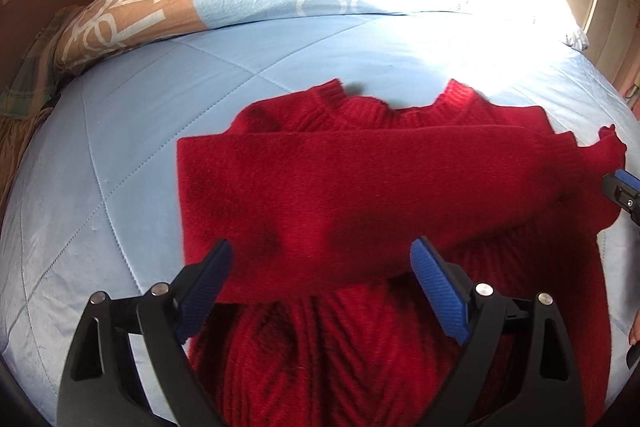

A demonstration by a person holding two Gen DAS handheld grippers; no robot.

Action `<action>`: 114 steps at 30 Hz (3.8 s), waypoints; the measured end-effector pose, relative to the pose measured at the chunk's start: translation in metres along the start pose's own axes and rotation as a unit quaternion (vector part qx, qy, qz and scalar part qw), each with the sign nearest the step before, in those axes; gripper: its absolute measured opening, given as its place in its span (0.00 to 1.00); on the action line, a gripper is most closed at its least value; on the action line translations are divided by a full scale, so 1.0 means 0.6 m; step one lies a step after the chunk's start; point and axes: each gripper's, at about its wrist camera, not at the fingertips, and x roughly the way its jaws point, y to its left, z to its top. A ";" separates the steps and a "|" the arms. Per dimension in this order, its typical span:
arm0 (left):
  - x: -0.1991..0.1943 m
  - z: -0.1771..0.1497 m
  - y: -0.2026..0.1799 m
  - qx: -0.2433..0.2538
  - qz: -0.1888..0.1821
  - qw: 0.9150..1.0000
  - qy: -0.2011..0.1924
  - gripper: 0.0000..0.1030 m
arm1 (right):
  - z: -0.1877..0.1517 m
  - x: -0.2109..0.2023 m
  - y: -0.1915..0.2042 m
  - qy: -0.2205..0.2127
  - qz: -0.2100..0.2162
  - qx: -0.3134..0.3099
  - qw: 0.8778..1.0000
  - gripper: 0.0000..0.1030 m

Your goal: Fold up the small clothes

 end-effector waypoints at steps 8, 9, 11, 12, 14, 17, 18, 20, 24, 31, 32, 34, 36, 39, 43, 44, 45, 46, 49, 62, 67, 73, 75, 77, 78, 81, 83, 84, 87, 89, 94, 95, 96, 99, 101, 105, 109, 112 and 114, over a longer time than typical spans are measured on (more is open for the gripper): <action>0.003 0.036 -0.150 0.054 -0.045 0.997 -0.023 0.90 | -0.002 -0.052 -0.214 -0.011 -0.075 0.086 0.993 0.74; 0.007 0.039 -0.162 0.053 -0.050 0.997 -0.020 0.90 | -0.002 -0.054 -0.244 -0.014 -0.080 0.107 0.991 0.74; 0.015 0.044 -0.180 0.050 -0.058 0.997 -0.017 0.90 | -0.003 -0.051 -0.307 -0.015 -0.086 0.156 0.984 0.71; 0.018 0.045 -0.186 0.050 -0.059 0.997 -0.016 0.90 | -0.003 -0.047 -0.338 -0.017 -0.089 0.179 0.980 0.67; 0.027 0.049 -0.203 0.054 -0.048 0.997 -0.018 0.90 | -0.005 -0.033 -0.394 -0.017 -0.090 0.220 0.971 0.64; 0.051 0.058 -0.208 0.050 -0.045 0.998 -0.011 0.90 | -0.002 -0.004 -0.447 -0.009 -0.084 0.255 0.963 0.55; 0.059 0.062 -0.205 0.044 -0.047 0.998 -0.008 0.90 | 0.000 0.007 -0.455 -0.007 -0.088 0.254 0.963 0.53; 0.074 0.070 -0.200 0.029 -0.048 0.998 0.001 0.90 | 0.003 0.029 -0.469 0.002 -0.088 0.261 0.961 0.51; 0.094 0.079 -0.197 0.021 -0.044 0.999 0.010 0.90 | 0.001 0.058 -0.482 0.015 -0.092 0.270 0.958 0.35; 0.104 0.073 -0.202 0.045 -0.020 0.999 0.013 0.90 | 0.011 0.034 -0.448 -0.013 -0.113 0.220 0.969 0.07; 0.103 0.072 -0.202 0.048 -0.017 0.999 0.013 0.90 | 0.014 0.024 -0.439 -0.020 -0.120 0.209 0.970 0.07; 0.098 0.073 -0.198 0.055 -0.011 0.998 0.010 0.90 | 0.025 0.005 -0.412 -0.034 -0.128 0.182 0.974 0.07; 0.090 0.075 -0.190 0.059 -0.004 0.998 0.006 0.90 | 0.035 -0.024 -0.372 -0.048 -0.123 0.152 0.979 0.07; 0.073 0.077 -0.164 0.058 0.001 0.998 0.005 0.90 | 0.062 -0.063 -0.290 -0.060 -0.106 0.090 0.988 0.06; 0.053 0.070 -0.112 0.053 0.013 0.998 0.012 0.90 | 0.100 -0.098 -0.145 -0.071 -0.050 0.011 0.996 0.06; 0.048 0.068 -0.096 0.050 0.016 0.999 0.014 0.90 | 0.107 -0.103 -0.106 -0.071 -0.027 -0.001 0.997 0.06; 0.041 0.065 -0.080 0.046 0.020 0.999 0.014 0.90 | 0.111 -0.105 -0.066 -0.071 -0.003 -0.011 0.997 0.06; 0.033 0.062 -0.062 0.040 0.024 0.999 0.012 0.90 | 0.112 -0.102 -0.027 -0.066 0.023 -0.016 0.997 0.06; 0.010 0.050 0.001 0.007 0.022 1.000 0.014 0.90 | 0.087 -0.044 0.087 -0.019 0.089 -0.017 0.996 0.06; 0.026 -0.006 0.105 -0.100 -0.049 0.993 0.049 0.90 | -0.041 0.059 0.203 0.086 0.119 -0.049 0.988 0.38; 0.028 0.020 0.030 -0.105 -0.101 0.989 0.039 0.90 | -0.031 0.016 0.158 0.064 0.080 -0.062 0.993 0.40; 0.032 0.028 -0.024 -0.098 -0.115 0.988 0.036 0.74 | -0.040 -0.011 0.108 0.048 0.051 -0.057 0.996 0.40; 0.042 0.027 -0.028 -0.090 -0.101 0.990 0.043 0.51 | -0.046 -0.009 0.093 0.050 0.045 -0.048 0.997 0.40; 0.049 0.024 -0.023 -0.090 -0.090 0.991 0.048 0.36 | -0.052 -0.005 0.080 0.053 0.041 -0.037 0.997 0.40; 0.053 0.023 -0.016 -0.089 -0.081 0.992 0.046 0.21 | -0.054 -0.002 0.075 0.054 0.040 -0.032 0.997 0.40; 0.058 0.023 0.000 -0.080 -0.081 0.992 0.049 0.09 | -0.058 -0.004 0.063 0.054 0.039 -0.014 0.998 0.40; 0.058 0.023 -0.005 -0.056 -0.074 0.994 0.048 0.09 | -0.060 -0.002 0.060 0.058 0.039 -0.007 0.998 0.40; 0.057 0.021 -0.008 -0.048 -0.075 0.995 0.047 0.09 | -0.060 -0.001 0.061 0.058 0.038 -0.006 0.998 0.40; 0.053 0.017 -0.004 -0.052 -0.094 0.993 0.052 0.10 | -0.059 -0.004 0.064 0.054 0.037 -0.008 0.998 0.40; 0.058 0.014 0.010 -0.076 -0.109 0.989 0.063 0.13 | -0.059 -0.004 0.066 0.052 0.037 -0.009 0.998 0.41; 0.061 0.007 0.021 -0.112 -0.120 0.983 0.077 0.23 | -0.060 -0.002 0.069 0.054 0.042 -0.009 0.998 0.41; 0.060 0.006 0.020 -0.119 -0.129 0.981 0.078 0.30 | -0.060 -0.002 0.069 0.053 0.043 -0.010 0.998 0.41; 0.060 0.006 0.018 -0.127 -0.143 0.978 0.077 0.48 | -0.060 -0.003 0.070 0.053 0.043 -0.011 0.998 0.41; 0.052 0.006 0.000 -0.121 -0.143 0.980 0.068 0.66 | -0.061 -0.005 0.068 0.051 0.040 -0.016 0.998 0.41; 0.057 0.011 -0.017 -0.103 -0.119 0.985 0.064 0.65 | -0.061 -0.005 0.066 0.051 0.037 -0.016 0.998 0.41; 0.073 0.012 -0.021 -0.072 -0.078 0.992 0.063 0.18 | -0.060 -0.010 0.059 0.050 0.034 -0.016 0.998 0.41; 0.061 0.014 -0.026 -0.019 -0.046 0.998 0.039 0.09 | -0.060 -0.011 0.054 0.049 0.026 -0.016 0.998 0.41; 0.018 0.019 -0.050 0.053 0.010 0.998 -0.026 0.08 | -0.057 -0.019 0.051 0.037 0.021 -0.010 0.999 0.41; -0.022 0.030 -0.057 0.087 0.036 0.992 -0.078 0.08 | -0.051 -0.029 0.050 0.024 0.020 -0.004 1.000 0.41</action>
